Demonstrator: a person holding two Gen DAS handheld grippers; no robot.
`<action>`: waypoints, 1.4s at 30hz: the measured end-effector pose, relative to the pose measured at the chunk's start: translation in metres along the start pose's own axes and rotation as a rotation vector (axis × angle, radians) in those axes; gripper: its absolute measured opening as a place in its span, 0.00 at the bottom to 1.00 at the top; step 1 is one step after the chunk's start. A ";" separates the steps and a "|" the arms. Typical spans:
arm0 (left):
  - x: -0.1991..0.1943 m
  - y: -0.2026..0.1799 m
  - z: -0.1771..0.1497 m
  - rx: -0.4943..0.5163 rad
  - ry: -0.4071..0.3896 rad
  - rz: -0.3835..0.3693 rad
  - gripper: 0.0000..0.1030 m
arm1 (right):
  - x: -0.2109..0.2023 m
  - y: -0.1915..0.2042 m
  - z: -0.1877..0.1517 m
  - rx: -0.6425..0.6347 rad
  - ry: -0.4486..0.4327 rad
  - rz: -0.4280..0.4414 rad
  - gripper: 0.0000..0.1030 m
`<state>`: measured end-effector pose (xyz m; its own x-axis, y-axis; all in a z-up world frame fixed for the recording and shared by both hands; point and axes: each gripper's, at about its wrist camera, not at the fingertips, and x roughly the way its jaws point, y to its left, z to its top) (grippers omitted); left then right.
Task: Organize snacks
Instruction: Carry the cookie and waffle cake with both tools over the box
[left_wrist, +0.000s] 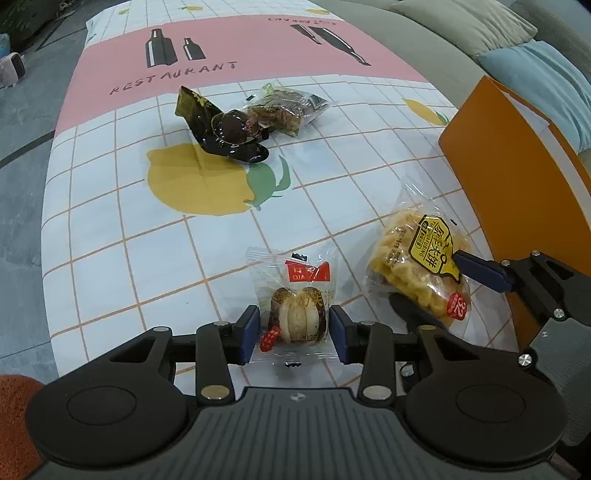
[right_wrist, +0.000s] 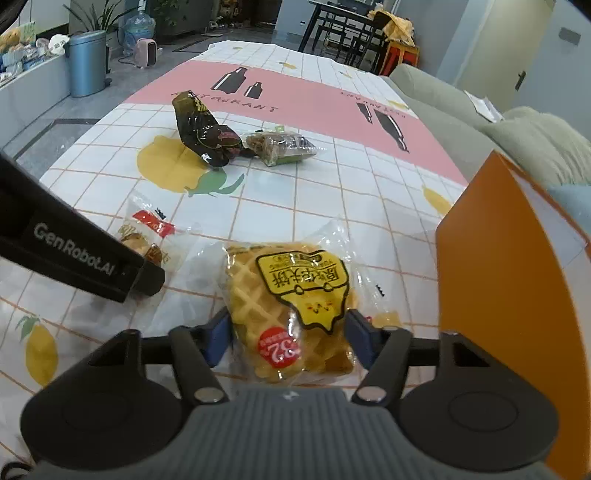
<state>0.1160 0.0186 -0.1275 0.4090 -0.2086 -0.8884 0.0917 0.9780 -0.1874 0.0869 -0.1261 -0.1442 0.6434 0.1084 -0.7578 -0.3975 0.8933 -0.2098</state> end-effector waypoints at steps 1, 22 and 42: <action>0.000 0.000 0.000 0.001 0.001 0.000 0.44 | -0.002 -0.001 0.000 0.005 -0.002 0.001 0.50; -0.073 -0.019 0.009 -0.016 -0.115 -0.073 0.43 | -0.099 -0.022 0.024 0.007 -0.146 0.011 0.36; -0.098 -0.153 0.075 0.263 -0.197 -0.257 0.43 | -0.155 -0.144 0.009 0.046 -0.174 -0.124 0.36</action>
<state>0.1303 -0.1105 0.0195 0.5061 -0.4674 -0.7249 0.4317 0.8648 -0.2563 0.0502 -0.2678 0.0087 0.7905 0.0661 -0.6089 -0.2802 0.9230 -0.2636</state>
